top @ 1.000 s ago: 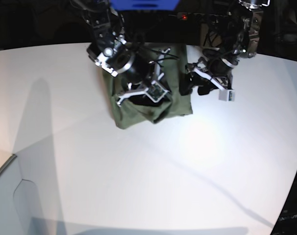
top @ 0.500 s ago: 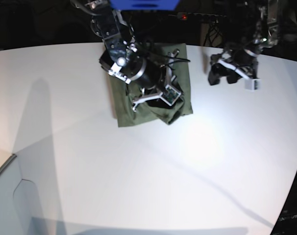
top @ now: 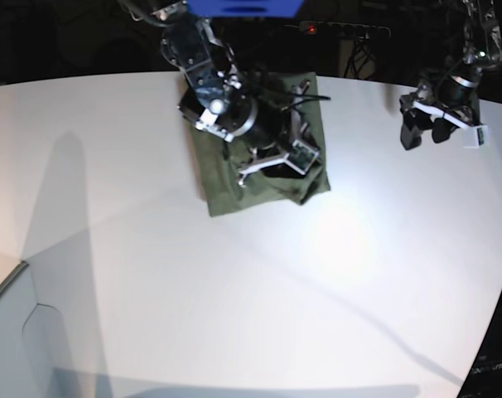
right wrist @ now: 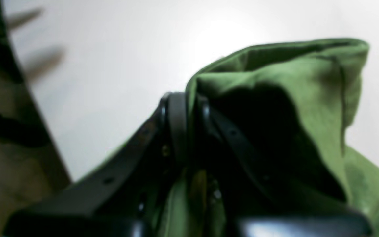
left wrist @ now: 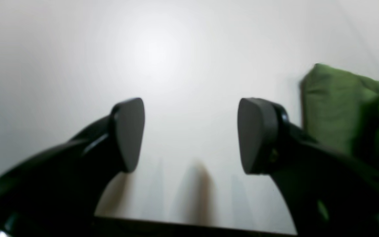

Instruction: Layout the t-shirt on the table in an organized manner, then fold the t-shirt properly

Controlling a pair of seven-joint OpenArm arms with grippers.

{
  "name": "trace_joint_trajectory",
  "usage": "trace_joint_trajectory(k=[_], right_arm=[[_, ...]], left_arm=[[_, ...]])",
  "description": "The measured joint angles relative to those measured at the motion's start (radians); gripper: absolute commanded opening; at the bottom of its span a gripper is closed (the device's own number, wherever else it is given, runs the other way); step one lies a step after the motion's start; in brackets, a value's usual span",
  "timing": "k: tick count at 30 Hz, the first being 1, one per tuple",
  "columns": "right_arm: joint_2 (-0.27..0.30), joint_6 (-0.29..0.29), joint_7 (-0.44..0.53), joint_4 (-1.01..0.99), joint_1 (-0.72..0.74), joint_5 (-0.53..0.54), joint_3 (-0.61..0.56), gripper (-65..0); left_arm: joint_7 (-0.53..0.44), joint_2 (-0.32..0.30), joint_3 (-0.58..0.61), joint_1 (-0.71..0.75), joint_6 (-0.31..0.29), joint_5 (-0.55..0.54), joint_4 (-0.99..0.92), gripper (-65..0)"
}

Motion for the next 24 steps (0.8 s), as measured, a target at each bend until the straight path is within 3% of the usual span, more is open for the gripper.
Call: trace_joint_trajectory(k=[5,11,14,20,24], right_arm=[[-0.002,0.000,0.000,0.028,-0.006,0.000,-0.066,-57.9],[0.000,0.000,0.007,0.090,-0.021,0.000,-0.063,-42.3],[0.000,0.000,0.006,0.094,-0.024,0.000,-0.067,-37.5],[0.000,0.001,-0.008,0.126,-0.060,-0.004,-0.064,-35.5],[-0.005,0.000,0.005,0.248,-0.101,0.003,0.005,-35.5]], left_arm=[[0.000,-0.001,0.003,0.000,0.000,0.001,0.000,-21.7],[0.000,0.001,0.005,-0.003,0.000,0.000,0.000,-21.7],[0.001,0.002,0.005,-0.003,0.000,0.001,0.000,-21.7],[0.000,0.001,0.003,-0.003,0.000,0.001,0.000,-21.7],[0.001,-0.001,0.002,0.000,0.000,0.001,0.000,-21.7]])
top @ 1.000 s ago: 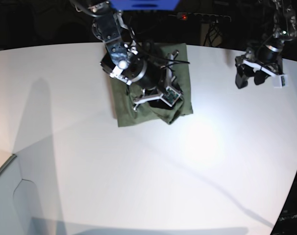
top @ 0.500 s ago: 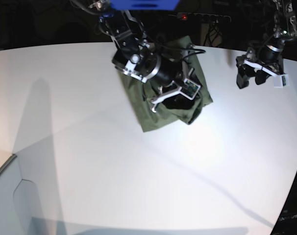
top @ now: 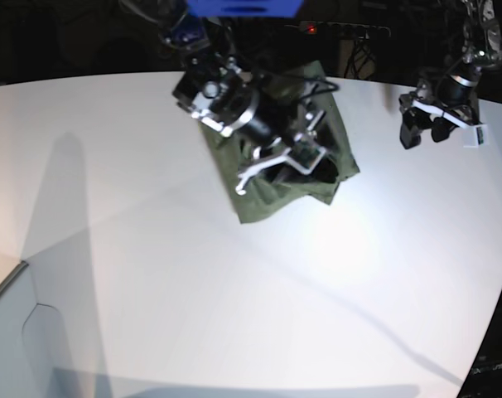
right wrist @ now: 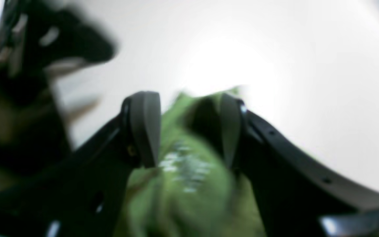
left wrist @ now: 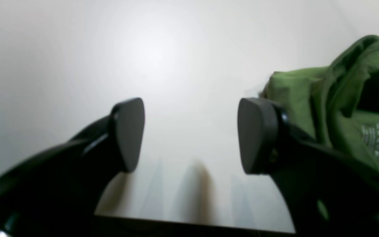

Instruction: Layout the t-shirt on the table in an organized manner, then fold the t-shirt properly

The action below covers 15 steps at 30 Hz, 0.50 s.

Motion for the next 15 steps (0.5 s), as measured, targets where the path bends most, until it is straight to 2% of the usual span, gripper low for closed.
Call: trace_joint_trajectory(k=[4,7,12,15], right_arm=[[0.002,-0.003,0.003,0.069,-0.072,-0.004,0.026,-35.5],[0.034,-0.003,0.005,0.022,-0.090,0.005,0.012,-35.3],[0.051,-0.003,0.003,-0.094,-0.115,-0.003,-0.056,-35.2],[0.088,0.000,-0.001,-0.143,-0.111,0.016,-0.114,-35.2]], left_arm=[[0.000,0.001,-0.002,-0.003,0.000,0.000,-0.001,-21.7],[0.000,0.002,-0.002,-0.003,0.000,0.000,-0.001,-21.7],[0.002,0.003,-0.002,-0.018,0.000,-0.001,-0.002,-21.7],[0.000,-0.002,-0.011,-0.029,-0.001,-0.004,-0.002,-21.7]])
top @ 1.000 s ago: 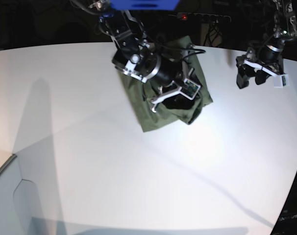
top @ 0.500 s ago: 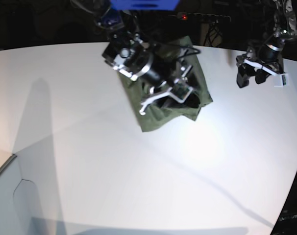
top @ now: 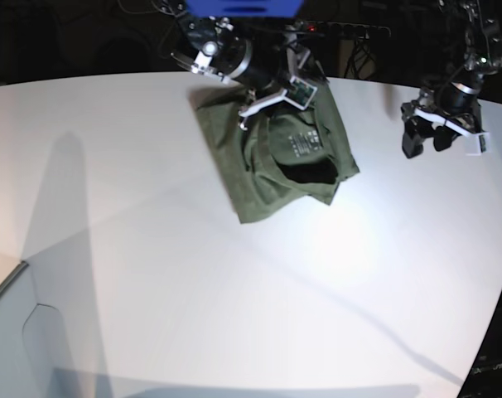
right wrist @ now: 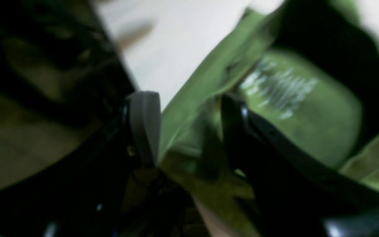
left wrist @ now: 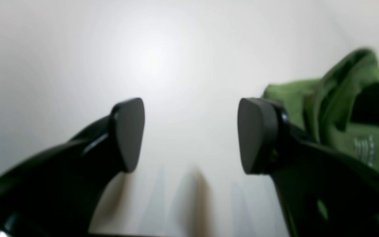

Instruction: Layout the t-shirt on the table in an organized manner, then fold the t-shirt properly

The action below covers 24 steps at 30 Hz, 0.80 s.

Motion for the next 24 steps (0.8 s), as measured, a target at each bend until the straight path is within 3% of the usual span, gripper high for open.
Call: trace_joint_trajectory(k=[5,16,19,24], right_arm=[[0.068,0.000,0.005,-0.023,0.027,0.019,-0.130,-35.2],[0.112,-0.004,0.006,0.066,0.033,-0.034,-0.201,-35.2],[0.112,-0.004,0.008,0.133,0.021,-0.039,-0.189,-35.2],[0.085,-0.004,0.017,0.213,0.000,-0.015,-0.134,-35.2]], left_arm=[[-0.002,0.002,-0.092,0.000,-0.002,0.001,0.000,-21.7],[-0.001,0.002,-0.097,0.001,0.001,0.003,0.008,-21.5],[0.005,0.005,-0.097,0.002,0.002,-0.077,0.031,-20.7],[-0.001,0.002,-0.080,-0.002,0.002,-0.224,0.134,-9.9]])
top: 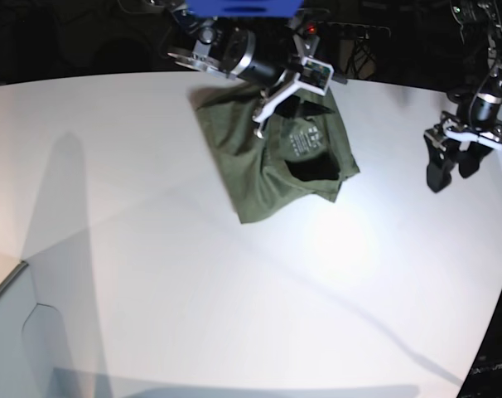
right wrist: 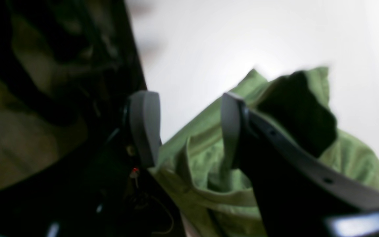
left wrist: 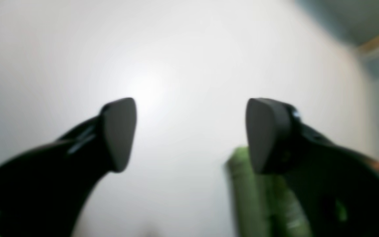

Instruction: Layout the t-shirt on the table in an organized manner, then fold the t-shirt properly

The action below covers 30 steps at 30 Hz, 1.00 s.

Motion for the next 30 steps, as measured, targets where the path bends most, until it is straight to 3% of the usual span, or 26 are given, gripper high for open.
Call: trace_joint_trajectory(k=[3,9,14,16,21,23,25,30], right_arm=[[-0.013,0.000,-0.009,0.000,-0.002,0.003,0.053,-35.2],[-0.019,0.000,-0.007,0.000,0.004,0.002,0.198,-35.2],[-0.016,0.000,-0.010,0.000,0.012,0.001,0.277,-35.2],[-0.019,0.000,-0.010,0.000,0.014,0.001,0.301,-35.2],[-0.019,0.000,-0.010,0.000,0.016,0.001,0.320,-35.3],[-0.019,0.000,-0.010,0.000,0.016,0.001,0.320,-35.3],[-0.019,0.000,-0.010,0.000,0.018,0.001,0.320,-35.3],[-0.019,0.000,-0.010,0.000,0.018,0.001,0.320,-35.4]], left_arm=[[0.000,-0.002,0.071,-0.024,0.014,-0.005,0.058,-5.7],[0.000,0.001,0.281,-0.087,0.011,-0.009,0.080,-5.5],[0.000,0.002,0.377,-0.109,0.132,-0.008,-0.001,-6.0],[0.000,-0.001,0.393,-0.109,0.138,-0.008,-0.026,-10.9],[0.002,0.001,0.442,-0.140,0.138,-0.008,-0.066,-34.2],[-0.005,0.000,0.452,-0.160,0.138,-0.009,-0.079,-40.5],[-0.008,-0.002,0.471,-0.175,0.143,-0.008,-0.085,-43.4],[0.000,0.000,0.507,-0.189,0.142,-0.009,-0.103,-43.7]])
